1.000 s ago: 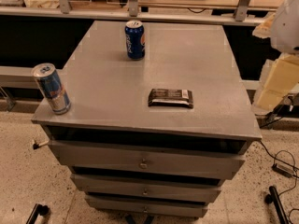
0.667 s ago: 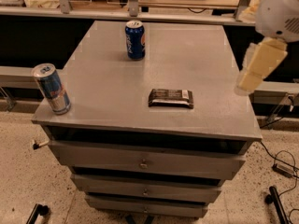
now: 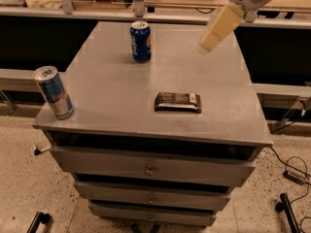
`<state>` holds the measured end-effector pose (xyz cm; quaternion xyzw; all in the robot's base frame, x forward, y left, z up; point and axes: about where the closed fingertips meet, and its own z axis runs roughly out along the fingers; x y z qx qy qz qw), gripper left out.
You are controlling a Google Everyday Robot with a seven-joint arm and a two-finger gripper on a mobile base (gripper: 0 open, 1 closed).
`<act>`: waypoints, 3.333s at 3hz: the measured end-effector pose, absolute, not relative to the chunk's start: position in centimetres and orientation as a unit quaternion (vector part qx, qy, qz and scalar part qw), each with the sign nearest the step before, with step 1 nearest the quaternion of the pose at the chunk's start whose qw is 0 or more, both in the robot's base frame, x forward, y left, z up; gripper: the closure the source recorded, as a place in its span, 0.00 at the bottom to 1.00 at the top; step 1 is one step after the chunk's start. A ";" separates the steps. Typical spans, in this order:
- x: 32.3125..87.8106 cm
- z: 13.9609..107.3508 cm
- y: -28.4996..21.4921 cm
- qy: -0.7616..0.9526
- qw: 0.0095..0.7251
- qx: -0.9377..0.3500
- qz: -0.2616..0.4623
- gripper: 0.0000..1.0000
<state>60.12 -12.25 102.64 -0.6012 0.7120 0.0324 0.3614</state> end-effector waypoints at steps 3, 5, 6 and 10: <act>64.3 101.1 -9.4 0.686 0.415 -0.590 0.095 0.00; 70.5 97.4 -6.3 0.689 0.481 -0.518 0.160 0.00; 74.2 95.2 -4.0 0.691 0.501 -0.484 0.193 0.00; 79.9 89.5 2.9 0.696 0.493 -0.469 0.230 0.33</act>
Offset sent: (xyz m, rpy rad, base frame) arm 0.0172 0.0073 0.0040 0.0473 -0.0148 0.0055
